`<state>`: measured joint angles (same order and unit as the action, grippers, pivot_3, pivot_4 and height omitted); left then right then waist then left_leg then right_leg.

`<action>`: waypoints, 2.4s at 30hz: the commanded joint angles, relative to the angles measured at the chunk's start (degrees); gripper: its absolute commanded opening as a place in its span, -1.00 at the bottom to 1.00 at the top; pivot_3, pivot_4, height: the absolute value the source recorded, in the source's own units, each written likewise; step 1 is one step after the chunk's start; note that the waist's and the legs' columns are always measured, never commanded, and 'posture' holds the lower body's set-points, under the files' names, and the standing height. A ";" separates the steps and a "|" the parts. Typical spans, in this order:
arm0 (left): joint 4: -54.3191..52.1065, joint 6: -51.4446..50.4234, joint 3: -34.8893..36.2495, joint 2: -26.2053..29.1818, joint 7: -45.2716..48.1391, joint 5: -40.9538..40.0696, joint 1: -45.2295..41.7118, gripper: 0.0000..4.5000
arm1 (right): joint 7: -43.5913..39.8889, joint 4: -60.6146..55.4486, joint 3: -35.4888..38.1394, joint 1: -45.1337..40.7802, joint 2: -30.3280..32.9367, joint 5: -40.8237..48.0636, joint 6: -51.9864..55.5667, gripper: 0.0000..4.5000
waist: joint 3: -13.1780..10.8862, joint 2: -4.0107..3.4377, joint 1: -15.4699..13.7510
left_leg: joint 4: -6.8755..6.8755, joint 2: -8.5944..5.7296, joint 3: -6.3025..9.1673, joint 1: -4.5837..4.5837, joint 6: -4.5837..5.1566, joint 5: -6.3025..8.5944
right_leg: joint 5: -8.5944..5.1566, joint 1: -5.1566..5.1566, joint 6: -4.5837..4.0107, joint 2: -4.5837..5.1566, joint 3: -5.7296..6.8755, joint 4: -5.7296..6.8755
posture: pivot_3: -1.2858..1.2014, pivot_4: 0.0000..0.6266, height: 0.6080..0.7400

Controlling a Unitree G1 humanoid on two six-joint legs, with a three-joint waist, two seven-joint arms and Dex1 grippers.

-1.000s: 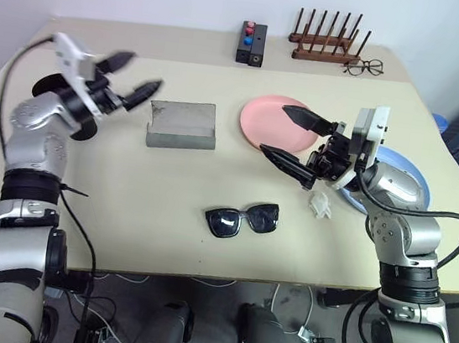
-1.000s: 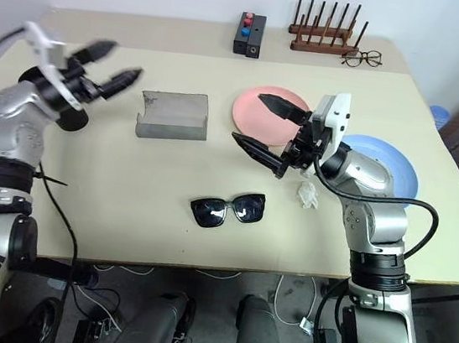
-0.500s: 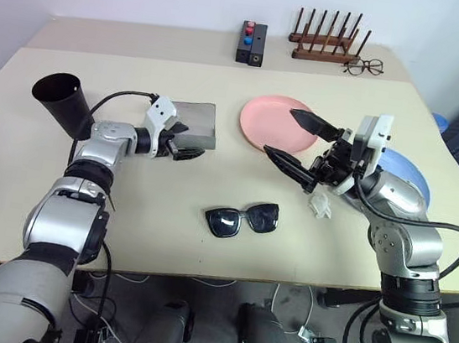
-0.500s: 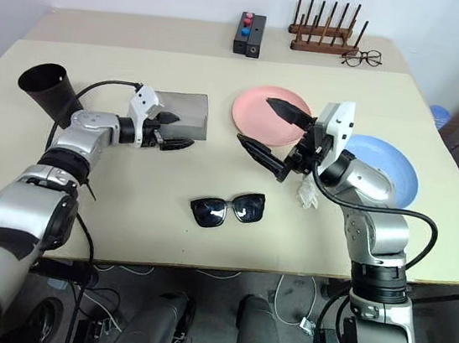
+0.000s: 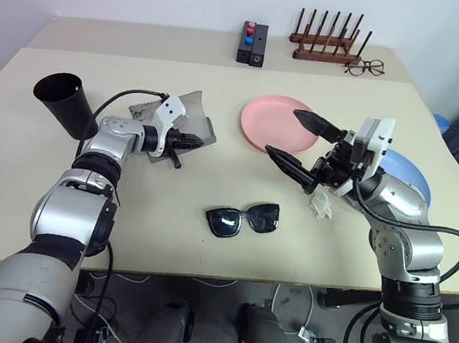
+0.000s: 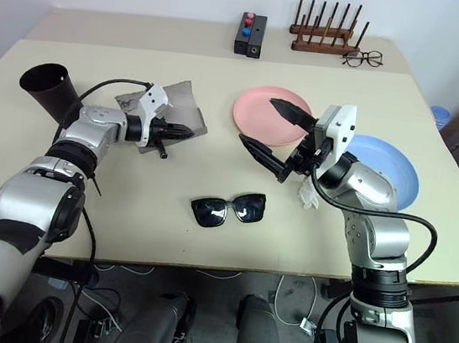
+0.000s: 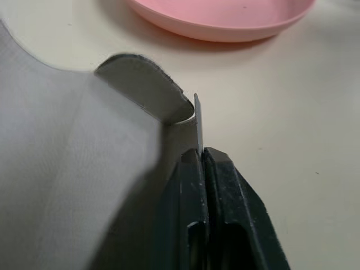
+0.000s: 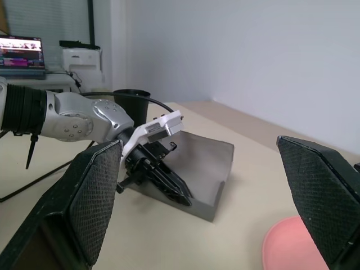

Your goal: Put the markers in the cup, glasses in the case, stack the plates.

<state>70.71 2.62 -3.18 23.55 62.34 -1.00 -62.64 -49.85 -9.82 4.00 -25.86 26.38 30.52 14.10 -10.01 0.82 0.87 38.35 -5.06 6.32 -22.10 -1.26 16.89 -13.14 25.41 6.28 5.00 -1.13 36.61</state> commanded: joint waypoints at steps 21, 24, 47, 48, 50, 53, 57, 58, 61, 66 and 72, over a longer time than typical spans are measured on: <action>-6.38 -0.41 -10.68 2.29 30.16 -4.65 -1.56 -0.97 | -0.69 -0.70 0.34 -1.27 0.02 -0.12 -1.55 1.00 | 0.00 0.00 0.03 | 0.03 0.00 0.00 0.00 0.02 0.01 | 0.00 0.00 0.00 0.00 0.00 0.06 | 0.03 -0.52 1.00; -5.65 0.91 -12.20 1.50 30.16 -5.09 -1.70 -0.97 | -0.54 -1.12 0.42 -0.98 0.14 -0.08 -1.40 1.00 | 0.00 0.01 0.05 | 0.04 0.00 0.00 -0.01 0.02 0.01 | 0.00 0.01 0.00 0.00 0.00 0.06 | 0.03 -0.52 1.00; -1.98 1.98 -8.17 -0.82 30.02 -2.37 -2.15 0.14 | -0.46 -1.16 0.18 -1.02 0.28 -0.40 -1.61 1.00 | 0.00 0.01 0.11 | 0.07 0.01 -0.01 -0.01 0.11 0.06 | 0.00 0.00 0.00 -0.02 0.00 0.08 | 0.03 -0.52 1.00; -2.10 1.54 -7.88 -0.85 30.08 -2.57 -2.29 0.32 | -0.51 -1.13 0.17 -1.05 0.31 -0.40 -1.60 1.00 | 0.00 0.01 0.11 | 0.07 0.01 0.00 -0.01 0.11 0.06 | 0.00 0.01 0.00 -0.02 0.00 0.08 | 0.03 -0.52 1.00; -2.34 1.92 -7.31 -0.88 30.02 -2.29 -2.32 0.79 | -0.67 -1.13 0.11 -1.05 0.41 -0.45 -1.61 1.00 | 0.00 0.01 0.11 | 0.08 0.01 -0.01 -0.01 0.11 0.06 | 0.00 0.01 0.00 -0.02 0.00 0.09 | 0.03 -0.52 1.00; -3.68 1.06 -5.55 -0.19 30.08 -3.18 -2.96 0.99 | -0.78 -1.18 0.14 -1.09 0.47 -0.40 -1.44 1.00 | 0.00 0.01 0.11 | 0.08 0.01 -0.01 -0.01 0.11 0.06 | 0.00 0.00 0.00 -0.02 0.00 0.10 | 0.03 -0.52 1.00; -8.28 -4.15 -4.90 2.63 30.16 -7.07 -3.44 0.99 | -1.12 -1.02 0.35 -1.12 0.89 -0.46 -1.29 1.00 | -0.01 0.01 0.14 | 0.12 0.01 0.00 -0.01 0.11 0.06 | 0.00 0.01 0.00 -0.02 0.00 0.28 | 0.03 -0.52 1.00; -9.53 -5.06 -5.19 3.39 30.16 -7.77 -3.22 0.99 | -1.23 -1.06 0.32 -1.05 1.02 -0.51 -1.26 1.00 | -0.01 0.01 0.17 | 0.14 0.01 0.00 -0.01 0.12 0.07 | -0.01 0.02 0.00 -0.01 0.00 0.35 | 0.03 -0.52 1.00; -14.09 -7.70 -2.92 6.16 30.16 -10.88 -2.07 0.99 | -1.68 -1.02 0.26 -0.90 1.33 -0.46 -1.22 1.00 | -0.01 0.01 0.22 | 0.20 0.01 0.01 -0.01 0.13 0.07 | -0.01 0.02 0.01 -0.02 -0.01 0.37 | 0.03 -0.52 1.00; -24.01 -16.04 3.17 8.93 29.66 -17.58 2.54 0.99 | -3.61 0.22 -1.19 -1.00 2.13 -1.91 -2.24 1.00 | -0.01 0.00 0.23 | 0.45 0.02 0.01 -0.07 0.30 0.18 | -0.02 0.01 0.01 -0.02 -0.01 0.37 | 0.03 -0.52 1.00; -38.95 -25.29 11.23 12.35 24.36 -24.96 12.48 0.99 | -3.91 1.22 -1.40 -1.62 1.45 -2.57 -3.27 1.00 | -0.02 -0.02 0.20 | 0.60 0.03 0.03 -0.08 0.34 0.21 | -0.02 0.02 0.01 -0.01 -0.03 0.47 | 0.03 -0.52 1.00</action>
<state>37.10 -19.80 4.21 33.80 88.27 -22.47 -50.62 -53.67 -8.10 2.06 -26.45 28.01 27.73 12.05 -10.02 0.80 1.07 38.97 -5.03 6.35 -22.19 -0.93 17.10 -13.16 25.43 6.29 4.99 -1.17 37.08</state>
